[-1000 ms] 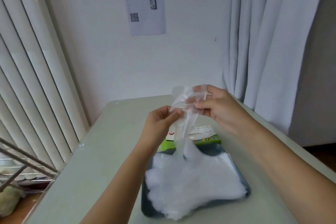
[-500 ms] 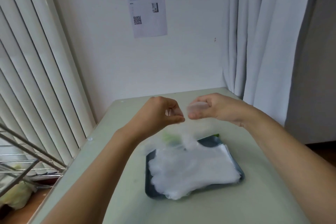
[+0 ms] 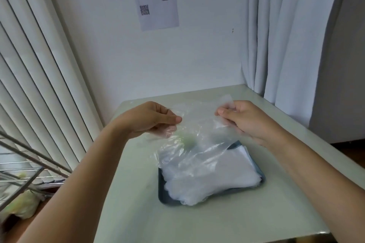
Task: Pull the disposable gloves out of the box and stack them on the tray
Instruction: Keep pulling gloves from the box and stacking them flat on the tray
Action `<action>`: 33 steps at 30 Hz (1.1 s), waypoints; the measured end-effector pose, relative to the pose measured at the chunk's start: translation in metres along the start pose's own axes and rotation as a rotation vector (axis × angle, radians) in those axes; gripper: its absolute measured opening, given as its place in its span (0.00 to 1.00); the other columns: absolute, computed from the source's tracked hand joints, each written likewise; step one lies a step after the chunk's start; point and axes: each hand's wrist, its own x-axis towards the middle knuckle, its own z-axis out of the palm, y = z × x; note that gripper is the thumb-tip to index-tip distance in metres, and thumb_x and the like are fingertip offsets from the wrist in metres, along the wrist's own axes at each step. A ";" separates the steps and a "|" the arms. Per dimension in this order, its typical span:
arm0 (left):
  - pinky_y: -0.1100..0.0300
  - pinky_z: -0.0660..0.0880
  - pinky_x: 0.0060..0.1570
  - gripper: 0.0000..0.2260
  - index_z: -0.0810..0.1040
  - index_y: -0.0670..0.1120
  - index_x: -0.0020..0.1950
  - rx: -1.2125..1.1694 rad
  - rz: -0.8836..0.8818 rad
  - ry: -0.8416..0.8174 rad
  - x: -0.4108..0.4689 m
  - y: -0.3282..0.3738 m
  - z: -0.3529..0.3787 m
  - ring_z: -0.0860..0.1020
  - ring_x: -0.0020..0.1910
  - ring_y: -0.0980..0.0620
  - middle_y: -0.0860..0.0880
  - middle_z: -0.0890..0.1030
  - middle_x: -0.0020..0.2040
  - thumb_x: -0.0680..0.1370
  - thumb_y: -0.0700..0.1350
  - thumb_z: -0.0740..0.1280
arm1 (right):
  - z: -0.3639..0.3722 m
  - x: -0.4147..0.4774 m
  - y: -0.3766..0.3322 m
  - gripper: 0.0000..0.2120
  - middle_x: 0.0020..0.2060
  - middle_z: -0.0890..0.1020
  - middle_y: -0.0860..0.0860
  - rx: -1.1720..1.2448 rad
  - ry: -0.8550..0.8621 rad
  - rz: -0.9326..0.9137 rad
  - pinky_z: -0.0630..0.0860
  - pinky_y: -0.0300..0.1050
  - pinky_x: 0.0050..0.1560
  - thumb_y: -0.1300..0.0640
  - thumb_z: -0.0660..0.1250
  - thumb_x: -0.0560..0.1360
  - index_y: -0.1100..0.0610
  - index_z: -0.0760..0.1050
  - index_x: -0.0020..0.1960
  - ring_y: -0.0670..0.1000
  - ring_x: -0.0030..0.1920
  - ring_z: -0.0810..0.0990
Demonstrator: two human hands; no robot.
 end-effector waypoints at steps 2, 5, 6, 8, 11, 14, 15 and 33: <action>0.68 0.72 0.33 0.17 0.75 0.46 0.28 0.006 -0.036 -0.004 0.010 -0.010 0.006 0.71 0.24 0.59 0.53 0.73 0.25 0.78 0.43 0.67 | 0.000 0.000 0.010 0.08 0.26 0.73 0.48 -0.049 0.017 0.012 0.61 0.32 0.20 0.58 0.62 0.80 0.58 0.79 0.46 0.46 0.25 0.65; 0.69 0.69 0.30 0.12 0.75 0.41 0.39 0.137 -0.067 0.029 0.030 -0.033 0.022 0.70 0.27 0.57 0.50 0.74 0.31 0.79 0.47 0.67 | 0.001 0.006 0.033 0.08 0.25 0.74 0.48 -0.188 0.052 -0.018 0.61 0.32 0.20 0.58 0.63 0.79 0.59 0.78 0.44 0.43 0.18 0.63; 0.70 0.69 0.31 0.11 0.76 0.42 0.40 0.185 -0.068 0.051 0.038 -0.042 0.029 0.70 0.27 0.57 0.49 0.75 0.33 0.78 0.47 0.68 | 0.001 0.008 0.044 0.08 0.26 0.75 0.49 -0.246 0.059 -0.017 0.62 0.33 0.19 0.58 0.63 0.79 0.60 0.78 0.44 0.43 0.18 0.64; 0.68 0.69 0.29 0.12 0.77 0.43 0.39 0.253 -0.062 0.102 0.050 -0.059 0.042 0.70 0.27 0.56 0.50 0.77 0.33 0.77 0.49 0.69 | 0.002 0.011 0.065 0.09 0.27 0.77 0.50 -0.352 0.069 -0.002 0.64 0.35 0.19 0.57 0.63 0.78 0.61 0.76 0.43 0.43 0.19 0.66; 0.67 0.68 0.25 0.11 0.79 0.42 0.41 0.315 -0.067 0.141 0.065 -0.083 0.059 0.69 0.25 0.55 0.53 0.78 0.30 0.76 0.49 0.71 | 0.003 0.015 0.095 0.11 0.28 0.79 0.51 -0.463 0.073 0.049 0.67 0.35 0.22 0.56 0.63 0.78 0.62 0.73 0.41 0.42 0.22 0.70; 0.70 0.69 0.28 0.07 0.80 0.42 0.39 0.330 -0.050 0.170 0.076 -0.103 0.071 0.71 0.24 0.61 0.56 0.78 0.27 0.74 0.44 0.72 | 0.005 0.017 0.119 0.08 0.31 0.81 0.51 -0.590 0.064 0.090 0.74 0.42 0.32 0.56 0.63 0.76 0.57 0.73 0.39 0.49 0.32 0.78; 0.70 0.69 0.29 0.06 0.80 0.42 0.39 0.329 -0.053 0.179 0.079 -0.108 0.074 0.71 0.24 0.62 0.56 0.78 0.28 0.73 0.44 0.72 | 0.006 0.017 0.123 0.08 0.33 0.81 0.51 -0.614 0.058 0.096 0.75 0.45 0.37 0.57 0.62 0.75 0.57 0.73 0.39 0.53 0.36 0.79; 0.65 0.65 0.37 0.08 0.79 0.50 0.52 0.630 0.000 0.303 0.082 -0.116 0.091 0.77 0.46 0.54 0.55 0.78 0.45 0.75 0.50 0.69 | 0.005 0.014 0.117 0.13 0.30 0.72 0.52 -0.732 -0.006 0.292 0.61 0.43 0.28 0.62 0.61 0.71 0.57 0.62 0.30 0.52 0.31 0.69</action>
